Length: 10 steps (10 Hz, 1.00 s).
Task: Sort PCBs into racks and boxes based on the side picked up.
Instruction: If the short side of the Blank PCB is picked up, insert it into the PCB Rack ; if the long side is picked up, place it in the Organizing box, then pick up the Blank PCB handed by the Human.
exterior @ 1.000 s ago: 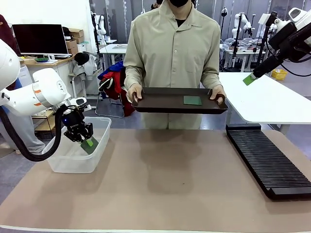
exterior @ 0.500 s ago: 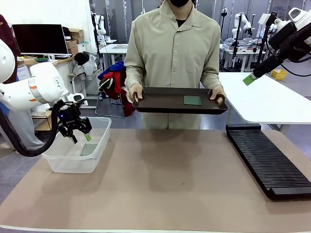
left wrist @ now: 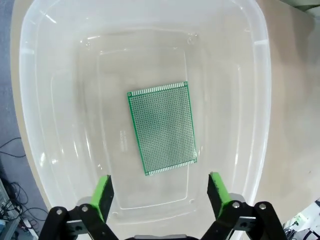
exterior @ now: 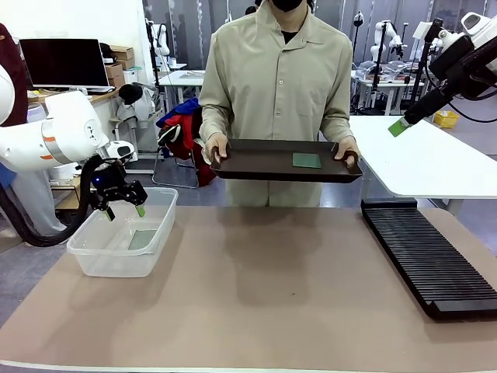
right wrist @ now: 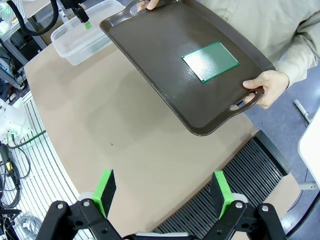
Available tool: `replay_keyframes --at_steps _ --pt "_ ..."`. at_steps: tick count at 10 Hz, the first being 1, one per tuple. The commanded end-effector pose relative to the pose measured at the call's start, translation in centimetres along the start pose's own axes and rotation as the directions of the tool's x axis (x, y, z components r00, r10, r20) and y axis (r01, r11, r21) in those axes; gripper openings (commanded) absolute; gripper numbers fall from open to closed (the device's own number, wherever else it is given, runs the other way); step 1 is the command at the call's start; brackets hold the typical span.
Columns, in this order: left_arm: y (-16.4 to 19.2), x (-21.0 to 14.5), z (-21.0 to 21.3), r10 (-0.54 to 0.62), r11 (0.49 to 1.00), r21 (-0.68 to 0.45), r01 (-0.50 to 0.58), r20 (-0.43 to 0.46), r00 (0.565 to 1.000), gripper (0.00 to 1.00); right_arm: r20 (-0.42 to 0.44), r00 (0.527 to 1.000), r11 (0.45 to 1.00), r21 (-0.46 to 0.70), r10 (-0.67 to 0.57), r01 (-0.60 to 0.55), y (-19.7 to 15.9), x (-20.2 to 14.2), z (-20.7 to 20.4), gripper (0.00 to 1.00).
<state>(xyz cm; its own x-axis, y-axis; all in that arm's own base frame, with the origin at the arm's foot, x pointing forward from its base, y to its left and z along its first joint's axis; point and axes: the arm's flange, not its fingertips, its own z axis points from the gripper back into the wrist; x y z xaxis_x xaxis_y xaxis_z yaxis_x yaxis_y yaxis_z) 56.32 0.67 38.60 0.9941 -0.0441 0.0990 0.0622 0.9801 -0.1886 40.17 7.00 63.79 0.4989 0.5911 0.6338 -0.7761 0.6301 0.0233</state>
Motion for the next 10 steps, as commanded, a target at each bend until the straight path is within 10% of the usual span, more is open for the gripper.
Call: replay_keyframes --at_steps 1,6,10 --pt "0.3 0.2 -0.4 -0.015 1.0 -0.002 0.015 -0.02 1.0 1.0 0.007 1.0 1.0 0.014 0.0 0.0 0.1 0.0 0.0 1.0" --pt "0.1 0.0 -0.5 -0.002 1.0 -0.001 0.002 -0.01 1.0 1.0 0.007 1.0 1.0 0.014 0.0 0.0 0.1 0.0 0.0 1.0" --pt "-2.4 -2.4 5.8 -0.262 0.965 -0.019 0.263 0.053 0.964 1.0 0.007 1.0 1.0 0.014 0.0 0.0 0.1 0.0 0.0 1.0"
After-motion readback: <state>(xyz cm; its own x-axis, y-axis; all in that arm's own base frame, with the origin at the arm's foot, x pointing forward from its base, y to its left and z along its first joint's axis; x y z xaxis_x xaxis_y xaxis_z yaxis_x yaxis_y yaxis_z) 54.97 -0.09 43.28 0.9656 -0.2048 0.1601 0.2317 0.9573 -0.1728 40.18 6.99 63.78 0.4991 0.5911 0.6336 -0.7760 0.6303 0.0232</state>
